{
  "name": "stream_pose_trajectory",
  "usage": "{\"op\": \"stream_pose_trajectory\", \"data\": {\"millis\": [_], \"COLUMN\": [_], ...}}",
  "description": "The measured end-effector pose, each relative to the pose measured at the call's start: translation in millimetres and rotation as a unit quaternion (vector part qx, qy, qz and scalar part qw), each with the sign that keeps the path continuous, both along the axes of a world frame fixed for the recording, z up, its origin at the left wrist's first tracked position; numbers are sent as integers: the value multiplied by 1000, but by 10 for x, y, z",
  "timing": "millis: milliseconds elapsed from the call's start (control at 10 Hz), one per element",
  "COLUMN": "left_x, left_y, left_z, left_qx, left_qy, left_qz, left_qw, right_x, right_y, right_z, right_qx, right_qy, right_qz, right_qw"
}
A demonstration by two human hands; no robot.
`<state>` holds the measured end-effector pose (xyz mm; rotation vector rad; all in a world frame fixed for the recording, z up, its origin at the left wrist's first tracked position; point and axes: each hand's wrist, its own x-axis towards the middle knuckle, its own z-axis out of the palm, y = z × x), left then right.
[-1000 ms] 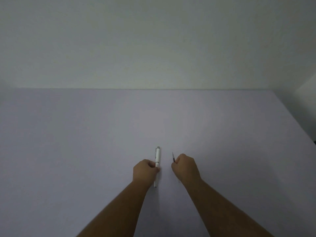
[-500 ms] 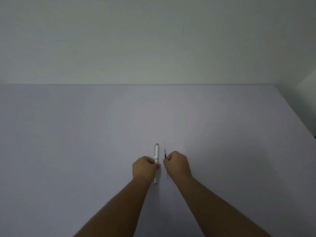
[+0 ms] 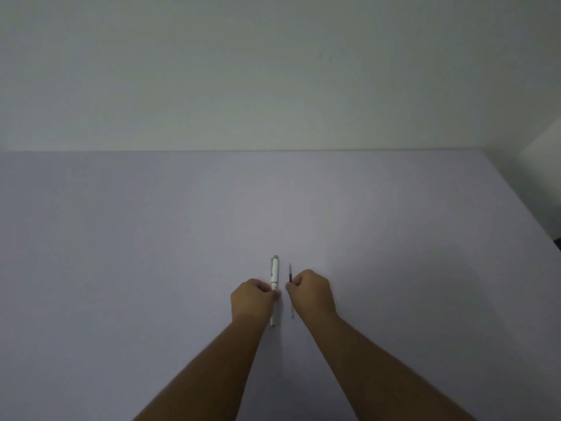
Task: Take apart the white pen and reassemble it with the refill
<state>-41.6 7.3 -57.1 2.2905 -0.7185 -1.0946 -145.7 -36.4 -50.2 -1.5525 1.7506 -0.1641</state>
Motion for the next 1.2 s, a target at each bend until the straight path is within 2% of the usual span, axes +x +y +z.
{"op": "stream_pose_trajectory", "data": {"millis": [900, 1100, 1200], "left_x": [49, 81, 143], "left_y": [24, 44, 48], "left_z": [-46, 30, 132], "left_qx": [-2, 1, -12], "left_qy": [-12, -10, -34], "left_qz": [-20, -17, -18], "left_qw": [1000, 1000, 999], "right_x": [-36, -44, -35], "right_y": [17, 15, -70], "right_z": [47, 91, 198], "right_qx": [-9, -31, -75], "right_qy": [-2, 4, 1], "right_qz": [-3, -13, -34], "right_qw": [1000, 999, 997]}}
